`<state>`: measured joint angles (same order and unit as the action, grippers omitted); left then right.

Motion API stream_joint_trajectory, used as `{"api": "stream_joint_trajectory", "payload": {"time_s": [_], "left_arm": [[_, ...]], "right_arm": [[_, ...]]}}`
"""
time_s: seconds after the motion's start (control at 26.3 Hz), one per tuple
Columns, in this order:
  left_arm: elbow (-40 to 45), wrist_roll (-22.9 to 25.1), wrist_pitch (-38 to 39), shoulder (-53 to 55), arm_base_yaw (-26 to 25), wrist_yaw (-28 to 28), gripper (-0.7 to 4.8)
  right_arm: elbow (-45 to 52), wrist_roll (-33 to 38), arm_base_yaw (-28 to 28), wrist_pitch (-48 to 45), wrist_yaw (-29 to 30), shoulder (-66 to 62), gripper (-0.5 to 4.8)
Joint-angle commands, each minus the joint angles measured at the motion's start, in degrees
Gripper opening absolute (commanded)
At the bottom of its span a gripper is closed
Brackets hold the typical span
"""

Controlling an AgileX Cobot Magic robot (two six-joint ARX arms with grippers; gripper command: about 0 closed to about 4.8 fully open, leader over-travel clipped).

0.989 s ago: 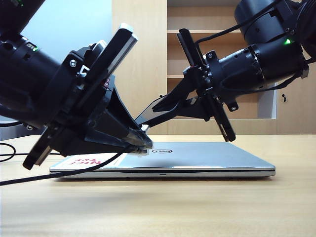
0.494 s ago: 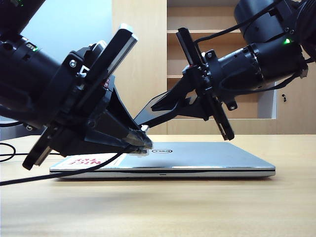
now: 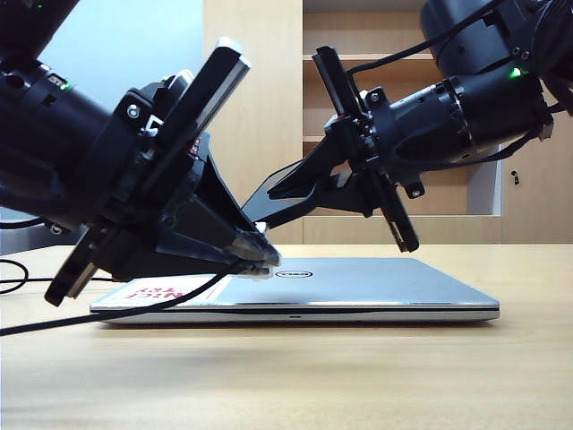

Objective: Pick up the charging cable and the phone, plug the charging cable into the charging port on the phone, and finally place them back on the table.

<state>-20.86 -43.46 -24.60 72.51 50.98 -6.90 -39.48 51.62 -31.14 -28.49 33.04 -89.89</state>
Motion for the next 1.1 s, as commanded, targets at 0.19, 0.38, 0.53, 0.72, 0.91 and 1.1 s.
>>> {"api": "stream_joint_trajectory", "payload": {"time_s": [0.19, 0.38, 0.53, 0.72, 0.91, 1.1], "left_arm": [[-0.15, 1.46, -2.10, -0.13, 0.00, 0.24, -0.07], [-0.15, 1.46, -2.10, -0.13, -0.44, 0.24, -0.07], [-0.15, 1.51, -2.08, -0.15, -0.81, 0.22, -0.07], [-0.15, 1.49, -2.08, -0.15, -0.79, 0.22, -0.06], [-0.15, 1.46, -2.08, -0.15, -0.79, 0.22, -0.07], [-0.15, 1.46, -2.14, -0.15, -0.79, 0.22, -0.07]], "right_arm": [[-0.31, -2.62, -0.33, 1.88, 2.78, 0.55, -0.06], [-0.31, -3.45, -0.35, 2.29, 3.34, 0.55, -0.06], [-0.31, -4.11, -0.26, 3.06, 3.58, 0.57, -0.06], [-0.31, -4.70, -0.26, 3.04, 4.24, 0.57, -0.06], [-0.33, -5.42, -0.09, 3.61, 4.61, 0.57, -0.06], [-0.31, -6.71, -0.04, 5.88, 4.63, 0.57, -0.05]]}}
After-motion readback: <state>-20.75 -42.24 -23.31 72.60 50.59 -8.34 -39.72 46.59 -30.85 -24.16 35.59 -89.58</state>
